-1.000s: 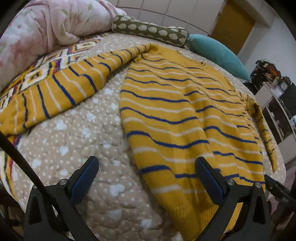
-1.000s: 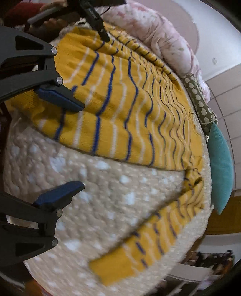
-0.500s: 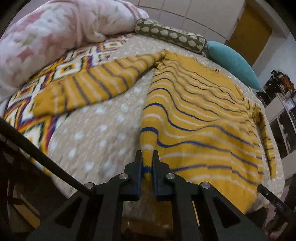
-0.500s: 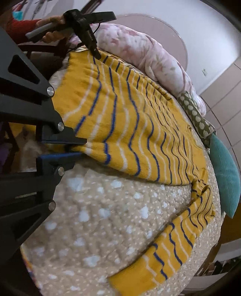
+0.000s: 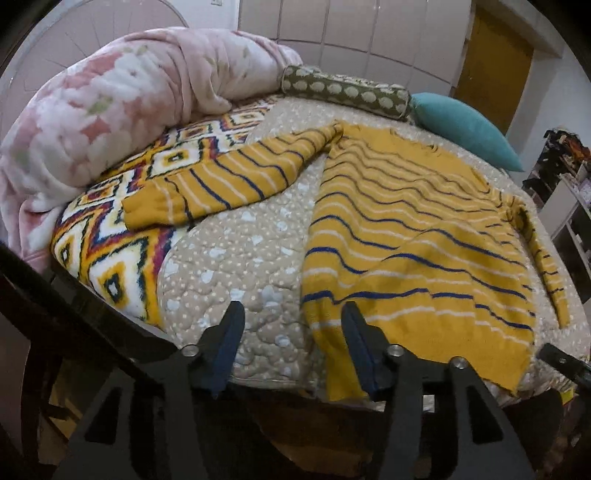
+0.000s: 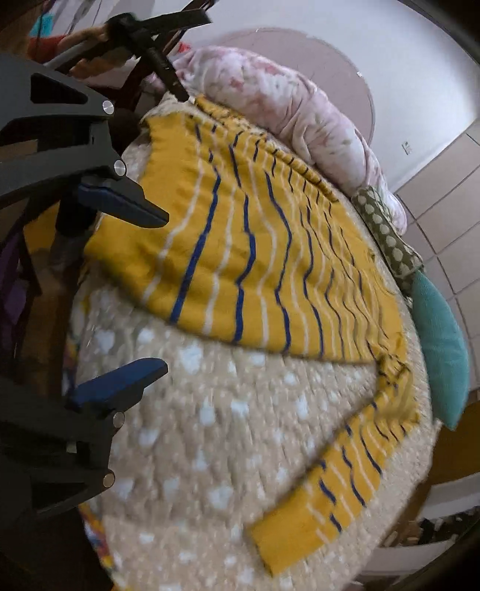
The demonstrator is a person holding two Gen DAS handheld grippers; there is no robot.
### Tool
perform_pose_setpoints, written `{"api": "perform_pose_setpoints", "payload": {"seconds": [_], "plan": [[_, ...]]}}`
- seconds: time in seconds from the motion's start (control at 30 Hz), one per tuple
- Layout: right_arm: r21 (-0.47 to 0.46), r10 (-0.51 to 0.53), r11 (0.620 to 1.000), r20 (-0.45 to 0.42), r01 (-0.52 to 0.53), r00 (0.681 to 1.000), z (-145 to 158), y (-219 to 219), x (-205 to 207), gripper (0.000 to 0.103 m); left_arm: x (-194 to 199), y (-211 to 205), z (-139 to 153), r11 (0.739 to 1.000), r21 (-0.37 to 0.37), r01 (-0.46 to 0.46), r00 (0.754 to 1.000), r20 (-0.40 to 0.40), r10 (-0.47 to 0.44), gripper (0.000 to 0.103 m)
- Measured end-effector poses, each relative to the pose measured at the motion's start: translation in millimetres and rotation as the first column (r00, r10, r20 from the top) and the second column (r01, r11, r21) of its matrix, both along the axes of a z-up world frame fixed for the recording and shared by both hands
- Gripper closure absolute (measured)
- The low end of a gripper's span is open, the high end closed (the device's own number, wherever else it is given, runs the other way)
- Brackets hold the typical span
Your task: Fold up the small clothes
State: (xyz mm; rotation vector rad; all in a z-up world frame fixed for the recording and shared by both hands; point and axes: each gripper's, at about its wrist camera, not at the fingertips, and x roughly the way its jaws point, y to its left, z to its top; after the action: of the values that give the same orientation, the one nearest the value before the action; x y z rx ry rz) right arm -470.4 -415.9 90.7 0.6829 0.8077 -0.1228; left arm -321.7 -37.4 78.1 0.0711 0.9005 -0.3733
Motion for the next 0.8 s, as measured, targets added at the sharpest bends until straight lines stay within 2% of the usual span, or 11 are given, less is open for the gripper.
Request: {"api": "perform_pose_setpoints", "payload": {"seconds": [0.03, 0.1, 0.13, 0.17, 0.3, 0.37, 0.5, 0.57, 0.6, 0.67, 0.8], "plan": [[0.011, 0.011, 1.000, 0.000, -0.011, 1.000, -3, 2, 6, 0.025, -1, -2, 2, 1.000, -0.002, 0.004, 1.000, 0.002, -0.004, 0.045], [0.006, 0.033, 0.999, -0.011, -0.033, 0.999, -8, 9, 18, 0.045, -3, -6, 5, 1.000, -0.010, 0.006, 1.000, 0.003, -0.006, 0.043], [-0.019, 0.036, 0.999, -0.032, -0.037, 0.999, -9, 14, 23, 0.079, -2, -7, 6, 1.000, -0.013, 0.006, 1.000, 0.002, -0.006, 0.042], [-0.035, 0.044, 0.998, -0.057, -0.046, 0.997, -9, 16, 24, 0.088, -4, -8, 8, 1.000, -0.017, 0.008, 1.000, 0.002, -0.008, 0.042], [-0.111, 0.000, 0.994, -0.121, -0.014, 0.993, -4, 17, -1, 0.102, -11, -11, 13, 1.000, -0.006, 0.015, 0.999, 0.030, -0.014, 0.035], [-0.209, -0.045, 0.978, -0.178, 0.007, 0.983, -1, 16, -18, 0.100, -14, -12, 15, 1.000, 0.002, 0.019, 0.999, 0.047, -0.019, 0.034], [-0.235, -0.053, 0.972, -0.131, 0.021, 0.990, 16, 15, -46, 0.099, -19, -23, 19, 0.998, 0.023, 0.052, 0.996, 0.073, -0.053, 0.030], [-0.294, -0.050, 0.956, -0.110, 0.016, 0.993, 29, 15, -43, 0.091, -18, -32, 20, 0.997, 0.029, 0.075, 0.994, 0.082, -0.077, 0.029], [-0.319, -0.047, 0.948, -0.103, 0.012, 0.994, 36, 15, -37, 0.087, -16, -39, 21, 0.995, 0.033, 0.090, 0.992, 0.086, -0.093, 0.029], [-0.340, -0.029, 0.940, -0.081, -0.001, 0.996, 47, 14, -15, 0.067, -8, -55, 23, 0.992, 0.044, 0.122, 0.987, 0.098, -0.125, 0.024], [-0.356, -0.009, 0.935, -0.019, 0.002, 1.000, 58, 9, 41, 0.064, 18, -88, 14, 0.986, 0.092, 0.140, 0.981, 0.118, -0.151, 0.023]]}}
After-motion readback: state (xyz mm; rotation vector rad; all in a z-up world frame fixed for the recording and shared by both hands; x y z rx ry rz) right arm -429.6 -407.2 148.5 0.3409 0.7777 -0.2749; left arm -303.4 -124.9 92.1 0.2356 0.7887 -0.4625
